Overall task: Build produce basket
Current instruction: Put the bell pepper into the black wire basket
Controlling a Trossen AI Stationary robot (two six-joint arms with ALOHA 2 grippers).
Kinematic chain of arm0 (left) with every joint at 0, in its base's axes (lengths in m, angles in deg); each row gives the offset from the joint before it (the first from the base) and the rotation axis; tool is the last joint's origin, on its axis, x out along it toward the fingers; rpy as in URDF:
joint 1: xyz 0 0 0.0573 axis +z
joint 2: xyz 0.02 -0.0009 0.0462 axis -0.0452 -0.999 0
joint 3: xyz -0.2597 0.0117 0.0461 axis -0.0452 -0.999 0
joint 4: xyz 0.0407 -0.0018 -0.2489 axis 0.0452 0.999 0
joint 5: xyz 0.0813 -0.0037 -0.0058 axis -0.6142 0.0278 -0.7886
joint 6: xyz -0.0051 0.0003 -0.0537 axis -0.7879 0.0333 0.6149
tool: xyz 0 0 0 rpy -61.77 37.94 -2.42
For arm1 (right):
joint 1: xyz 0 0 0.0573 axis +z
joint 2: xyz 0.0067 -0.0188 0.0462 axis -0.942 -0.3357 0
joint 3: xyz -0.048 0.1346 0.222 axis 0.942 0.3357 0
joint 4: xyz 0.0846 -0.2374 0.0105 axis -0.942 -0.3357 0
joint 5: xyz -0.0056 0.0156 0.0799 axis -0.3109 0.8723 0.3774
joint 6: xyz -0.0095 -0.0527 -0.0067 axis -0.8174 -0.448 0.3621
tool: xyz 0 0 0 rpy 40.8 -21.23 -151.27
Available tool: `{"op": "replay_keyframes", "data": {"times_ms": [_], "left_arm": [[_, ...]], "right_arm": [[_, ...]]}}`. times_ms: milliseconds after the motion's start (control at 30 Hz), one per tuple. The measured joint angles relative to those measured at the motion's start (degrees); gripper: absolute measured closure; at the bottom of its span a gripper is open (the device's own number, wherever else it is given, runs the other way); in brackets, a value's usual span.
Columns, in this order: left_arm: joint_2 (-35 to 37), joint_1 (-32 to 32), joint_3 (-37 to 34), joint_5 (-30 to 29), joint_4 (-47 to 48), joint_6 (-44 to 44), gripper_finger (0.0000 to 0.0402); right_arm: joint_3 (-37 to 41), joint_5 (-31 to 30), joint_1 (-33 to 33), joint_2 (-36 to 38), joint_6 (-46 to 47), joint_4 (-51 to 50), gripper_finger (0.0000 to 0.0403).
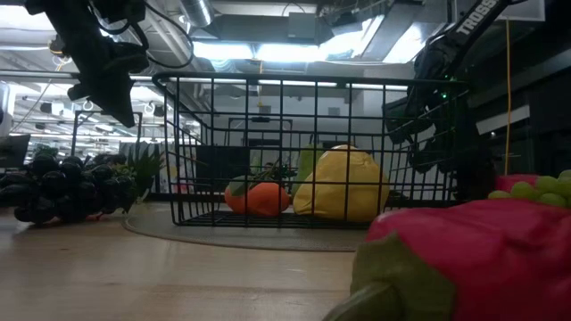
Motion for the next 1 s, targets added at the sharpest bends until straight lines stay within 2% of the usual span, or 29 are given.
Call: {"op": "replay_keyframes", "data": {"times_ms": [133,167,567,733,1000], "left_arm": [[0.0,0.0,0.0,0.0,0.0,0.0,0.0401],[0.0,0.0,0.0,0.0,0.0,0.0,0.0401],[0.0,0.0,0.0,0.0,0.0,0.0,0.0401],[0.0,0.0,0.0,0.0,0.0,0.0,0.0401],[0.0,0.0,0.0,0.0,0.0,-0.1,0.0401]], "right_arm": [[0.0,0.0,0.0,0.0,1.2,-0.4,0.0378],[0.0,0.0,0.0,0.0,1.3,-0.6,0.0386],[-2.1,-0.1,0.0,1.7,2.6,-6.3,0.0393],[-9.0,-0.1,0.0,3.8,2.6,-10.0,0.0393],[-24.9,-0.2,0.0,7.6,0.7,-12.2,0.0394]]}}
